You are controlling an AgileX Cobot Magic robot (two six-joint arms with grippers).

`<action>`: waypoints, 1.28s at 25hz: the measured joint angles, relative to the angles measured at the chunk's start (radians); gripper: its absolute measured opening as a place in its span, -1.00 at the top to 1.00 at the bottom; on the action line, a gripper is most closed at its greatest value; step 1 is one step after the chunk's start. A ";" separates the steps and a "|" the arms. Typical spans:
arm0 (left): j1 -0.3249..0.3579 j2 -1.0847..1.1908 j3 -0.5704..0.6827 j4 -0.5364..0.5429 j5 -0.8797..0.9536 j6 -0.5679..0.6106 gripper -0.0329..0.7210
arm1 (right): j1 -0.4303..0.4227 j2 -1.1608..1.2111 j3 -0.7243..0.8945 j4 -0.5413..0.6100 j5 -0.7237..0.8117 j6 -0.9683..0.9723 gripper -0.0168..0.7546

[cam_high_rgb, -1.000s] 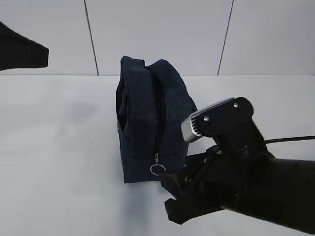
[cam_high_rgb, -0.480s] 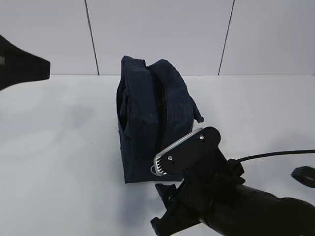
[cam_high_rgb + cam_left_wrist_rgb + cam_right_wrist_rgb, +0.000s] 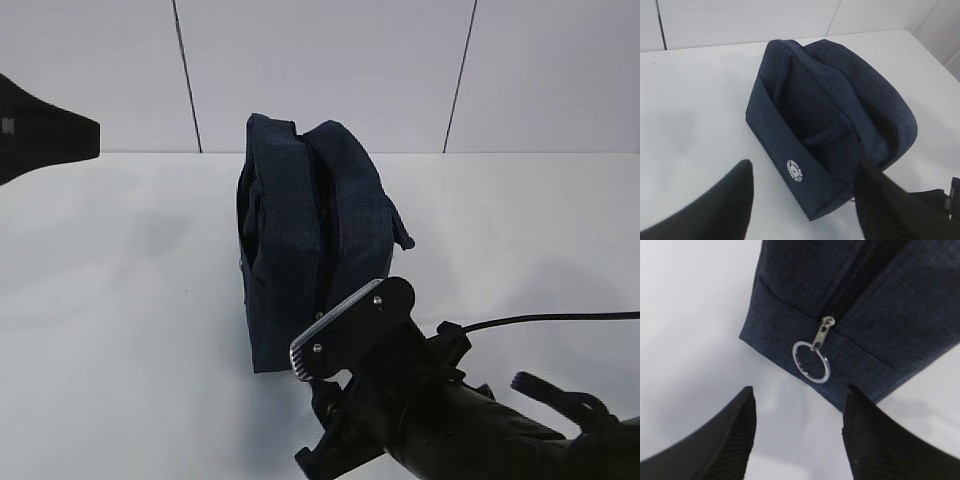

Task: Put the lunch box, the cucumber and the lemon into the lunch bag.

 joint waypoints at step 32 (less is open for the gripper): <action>0.000 0.000 0.000 0.007 -0.002 0.000 -0.27 | -0.063 0.134 -0.062 -0.127 -0.054 0.127 -0.18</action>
